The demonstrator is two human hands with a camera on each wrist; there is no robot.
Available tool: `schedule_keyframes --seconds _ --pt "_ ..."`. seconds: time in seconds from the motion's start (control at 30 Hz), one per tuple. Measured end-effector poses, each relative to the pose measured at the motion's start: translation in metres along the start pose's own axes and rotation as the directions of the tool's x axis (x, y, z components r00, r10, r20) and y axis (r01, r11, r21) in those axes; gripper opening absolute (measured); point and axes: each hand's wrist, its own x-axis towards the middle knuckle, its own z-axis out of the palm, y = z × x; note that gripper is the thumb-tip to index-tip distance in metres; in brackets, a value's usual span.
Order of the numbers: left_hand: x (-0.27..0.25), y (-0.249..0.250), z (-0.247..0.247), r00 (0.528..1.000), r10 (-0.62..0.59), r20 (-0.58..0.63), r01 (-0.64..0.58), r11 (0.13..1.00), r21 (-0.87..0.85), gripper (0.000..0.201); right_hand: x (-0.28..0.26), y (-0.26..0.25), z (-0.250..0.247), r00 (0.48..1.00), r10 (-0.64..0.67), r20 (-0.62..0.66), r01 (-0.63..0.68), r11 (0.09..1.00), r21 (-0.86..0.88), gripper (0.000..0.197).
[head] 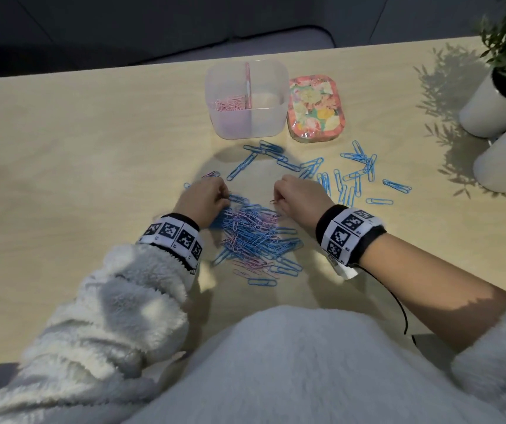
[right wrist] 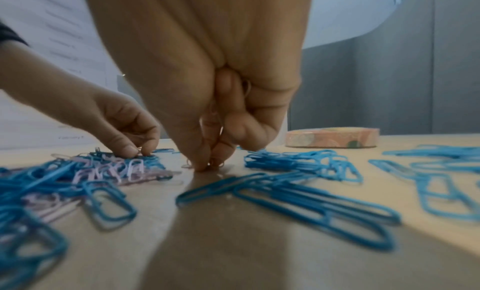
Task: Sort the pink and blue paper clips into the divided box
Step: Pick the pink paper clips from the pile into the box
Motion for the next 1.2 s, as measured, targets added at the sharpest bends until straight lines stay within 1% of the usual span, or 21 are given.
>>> schedule_keyframes --seconds 0.07,0.13,0.2,0.27,0.33,0.4,0.47,0.53,0.6,0.67,0.73,0.83,0.9,0.97,1.03,1.07,1.1,1.13,1.17,1.2 --pt "-0.002 0.001 -0.002 0.998 0.057 -0.033 -0.057 0.998 0.001 0.012 -0.002 0.005 0.001 0.999 0.039 -0.010 -0.038 0.999 0.020 0.017" --pt "-0.005 0.012 0.000 0.991 0.133 -0.032 -0.134 0.991 -0.026 0.014 -0.003 0.009 0.000 0.995 0.094 -0.017 -0.093 0.994 0.055 0.015" --pt "-0.005 0.027 0.006 0.977 0.212 0.013 -0.212 0.977 -0.028 0.017 -0.004 0.010 -0.003 0.990 0.140 -0.006 -0.138 0.985 0.103 0.014" --pt "-0.004 0.040 0.014 0.958 0.274 0.082 -0.276 0.961 0.006 0.021 -0.007 0.009 -0.004 0.988 0.157 -0.005 -0.155 0.980 0.123 0.013" --pt "-0.001 0.050 0.023 0.936 0.330 0.124 -0.339 0.939 0.053 0.023 -0.008 0.007 -0.002 0.988 0.150 -0.023 -0.148 0.985 0.087 0.011" --pt "0.001 0.057 0.029 0.920 0.372 0.125 -0.385 0.916 0.113 0.023 -0.010 0.007 0.000 0.989 0.142 -0.040 -0.140 0.989 0.039 0.012" --pt "0.004 0.061 0.029 0.925 0.371 0.080 -0.379 0.914 0.146 0.023 -0.013 0.009 0.001 0.985 0.159 -0.062 -0.155 0.986 0.066 0.011" --pt "0.010 0.057 0.025 0.940 0.341 0.030 -0.342 0.927 0.158 0.022 -0.016 0.014 0.001 0.975 0.209 -0.070 -0.194 0.965 0.175 0.010" --pt "0.016 0.049 0.019 0.953 0.301 0.016 -0.301 0.944 0.137 0.021 -0.019 0.019 0.000 0.967 0.251 -0.041 -0.234 0.941 0.244 0.011" --pt "0.021 0.042 0.014 0.967 0.255 0.003 -0.255 0.963 0.084 0.017 -0.021 0.023 0.000 0.965 0.262 -0.025 -0.250 0.941 0.226 0.012" --pt "0.022 0.039 0.012 0.978 0.209 0.010 -0.209 0.978 -0.005 0.016 -0.021 0.025 0.000 0.965 0.262 -0.021 -0.253 0.948 0.195 0.014" --pt "0.022 0.040 0.014 0.981 0.172 0.094 -0.160 0.979 -0.125 0.025 -0.022 0.026 0.003 0.975 0.219 -0.027 -0.213 0.966 0.150 0.015" --pt "0.024 0.040 0.017 0.979 0.169 0.111 -0.154 0.980 -0.126 0.026 -0.024 0.027 0.005 0.981 0.193 -0.036 -0.187 0.974 0.130 0.014" --pt "0.027 0.040 0.018 0.990 0.135 0.051 -0.128 0.986 -0.111 0.020 -0.027 0.030 0.004 0.978 0.198 -0.060 -0.181 0.959 0.220 0.011" --pt "0.029 0.039 0.017 0.995 0.094 -0.022 -0.096 0.990 -0.108 0.018 -0.029 0.036 0.005 0.971 0.218 -0.100 -0.167 0.916 0.365 0.014" --pt "0.029 0.039 0.016 0.994 0.099 -0.043 -0.104 0.989 -0.108 0.018 -0.030 0.038 0.004 0.968 0.222 -0.116 -0.154 0.891 0.426 0.017" --pt "0.028 0.040 0.016 0.991 0.126 -0.048 -0.130 0.986 -0.106 0.018 -0.030 0.040 0.003 0.964 0.233 -0.125 -0.143 0.857 0.495 0.019" --pt "0.025 0.042 0.016 0.986 0.163 -0.026 -0.165 0.981 -0.100 0.018 -0.031 0.040 0.003 0.957 0.264 -0.123 -0.145 0.798 0.584 0.019" --pt "0.021 0.044 0.016 0.978 0.210 0.010 -0.208 0.974 -0.086 0.018 -0.031 0.040 0.002 0.941 0.323 -0.101 -0.165 0.699 0.696 0.020" --pt "0.018 0.046 0.018 0.965 0.255 0.059 -0.251 0.966 -0.066 0.019 -0.030 0.040 0.000 0.917 0.397 -0.040 -0.200 0.544 0.815 0.022"
